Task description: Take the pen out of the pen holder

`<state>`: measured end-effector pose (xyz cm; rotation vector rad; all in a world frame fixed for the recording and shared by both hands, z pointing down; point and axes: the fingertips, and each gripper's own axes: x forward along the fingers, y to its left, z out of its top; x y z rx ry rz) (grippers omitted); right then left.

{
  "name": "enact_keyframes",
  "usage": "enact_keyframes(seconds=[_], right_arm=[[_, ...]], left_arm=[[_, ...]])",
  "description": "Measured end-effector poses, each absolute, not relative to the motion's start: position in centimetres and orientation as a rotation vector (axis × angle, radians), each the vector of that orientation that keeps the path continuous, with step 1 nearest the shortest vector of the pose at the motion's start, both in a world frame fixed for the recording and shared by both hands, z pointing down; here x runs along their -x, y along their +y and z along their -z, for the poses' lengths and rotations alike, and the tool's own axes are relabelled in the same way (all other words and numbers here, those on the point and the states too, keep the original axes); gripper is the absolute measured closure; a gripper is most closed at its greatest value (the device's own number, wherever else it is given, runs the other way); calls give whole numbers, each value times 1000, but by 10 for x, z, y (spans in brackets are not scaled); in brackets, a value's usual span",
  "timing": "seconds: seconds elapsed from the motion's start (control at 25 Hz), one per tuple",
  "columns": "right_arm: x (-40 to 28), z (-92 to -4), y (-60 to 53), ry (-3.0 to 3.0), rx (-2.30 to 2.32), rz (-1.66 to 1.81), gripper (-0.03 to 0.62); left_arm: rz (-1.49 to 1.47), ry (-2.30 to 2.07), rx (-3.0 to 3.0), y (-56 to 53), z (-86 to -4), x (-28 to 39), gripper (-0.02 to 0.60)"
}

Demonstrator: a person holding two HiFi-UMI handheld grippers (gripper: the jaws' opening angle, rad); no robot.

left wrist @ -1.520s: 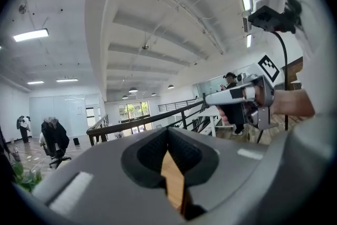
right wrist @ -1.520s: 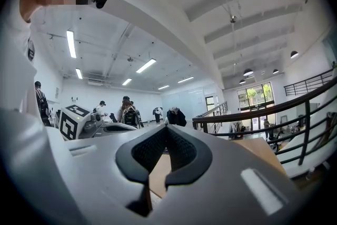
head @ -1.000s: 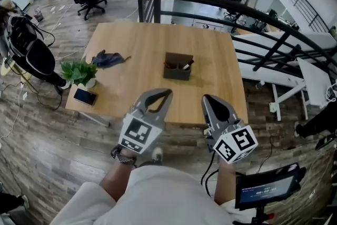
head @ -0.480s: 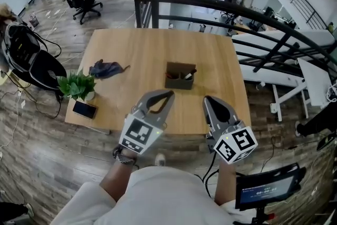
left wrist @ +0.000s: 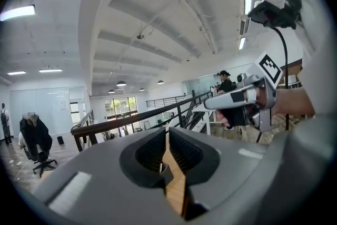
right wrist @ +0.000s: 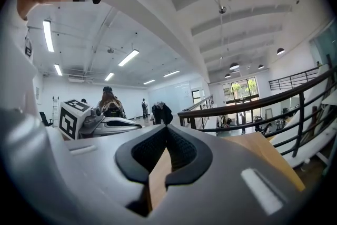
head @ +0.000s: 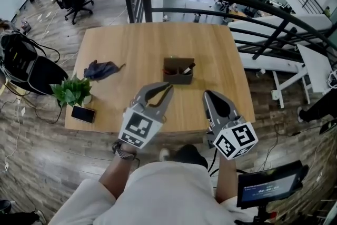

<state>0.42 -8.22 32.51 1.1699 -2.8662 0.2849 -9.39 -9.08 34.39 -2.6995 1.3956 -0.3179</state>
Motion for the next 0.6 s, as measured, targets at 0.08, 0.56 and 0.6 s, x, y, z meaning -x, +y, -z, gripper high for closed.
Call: enact_keyframes(seconds=[0.08,0.56,0.6], right_arm=[[-3,-329,-83,-2858,-1164,-277,591],[-9,-350,-122,-2848,-1166,-335,591],[-10,-351,-126,-2845,-1167,-333,591]], left_arm=[[341,1387,2707,-95,-349,93,563],[488,1339,2738,-139,-376,76,553],[503,1335,2740,-144,-379,75,552]])
